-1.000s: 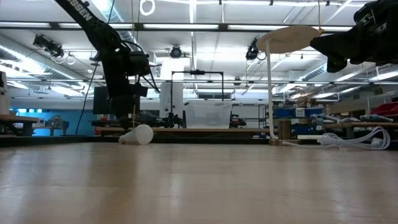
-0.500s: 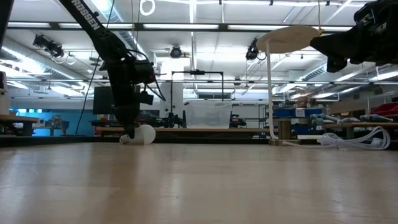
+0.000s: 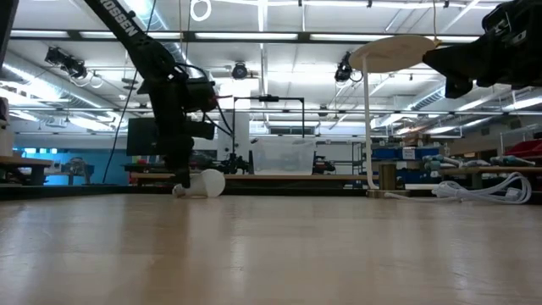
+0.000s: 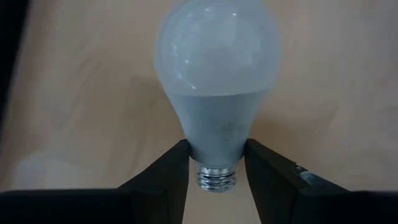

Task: Screw lightbulb
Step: Insert the white lightbulb into the golden lamp

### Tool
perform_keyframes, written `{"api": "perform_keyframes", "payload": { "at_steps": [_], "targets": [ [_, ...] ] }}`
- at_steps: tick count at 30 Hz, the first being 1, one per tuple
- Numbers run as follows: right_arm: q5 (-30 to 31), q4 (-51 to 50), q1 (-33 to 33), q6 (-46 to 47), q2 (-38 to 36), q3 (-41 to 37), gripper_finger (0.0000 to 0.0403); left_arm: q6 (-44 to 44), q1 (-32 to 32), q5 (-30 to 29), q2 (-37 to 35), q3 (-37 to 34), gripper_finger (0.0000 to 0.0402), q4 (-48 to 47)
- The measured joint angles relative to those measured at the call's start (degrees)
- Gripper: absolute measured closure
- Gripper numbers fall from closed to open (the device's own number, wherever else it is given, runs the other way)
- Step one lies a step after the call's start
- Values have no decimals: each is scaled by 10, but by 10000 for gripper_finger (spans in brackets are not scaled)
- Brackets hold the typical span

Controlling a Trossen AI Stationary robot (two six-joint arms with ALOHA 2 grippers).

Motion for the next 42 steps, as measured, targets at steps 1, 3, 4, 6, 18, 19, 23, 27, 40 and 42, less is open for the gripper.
{"api": "perform_keyframes", "payload": {
  "at_steps": [1,3,4,6,18,19,23,27,40,42],
  "targets": [
    [0,11,0,0,0,0,355,-6,-7,4,0,0,248,0],
    [-1,38,0,4,0,0,355,-10,-22,4,0,0,248,0],
    [-2,51,0,15,0,0,355,-12,-29,4,0,0,248,1],
    [3,66,0,46,0,0,355,-28,-45,4,0,0,249,8],
    [266,53,-70,75,90,0,313,-103,-110,-5,0,14,249,53],
    [266,53,-77,89,104,0,303,-103,-112,-5,0,19,249,53],
    [266,61,-105,137,163,4,256,-103,-114,-5,0,35,249,50],
    [265,62,-126,158,223,25,213,-104,-118,12,0,41,249,44],
    [264,122,-135,161,331,43,181,-108,-152,21,0,26,249,61],
    [264,127,-135,161,339,43,183,-118,-156,17,0,26,249,61]
  ]
}}
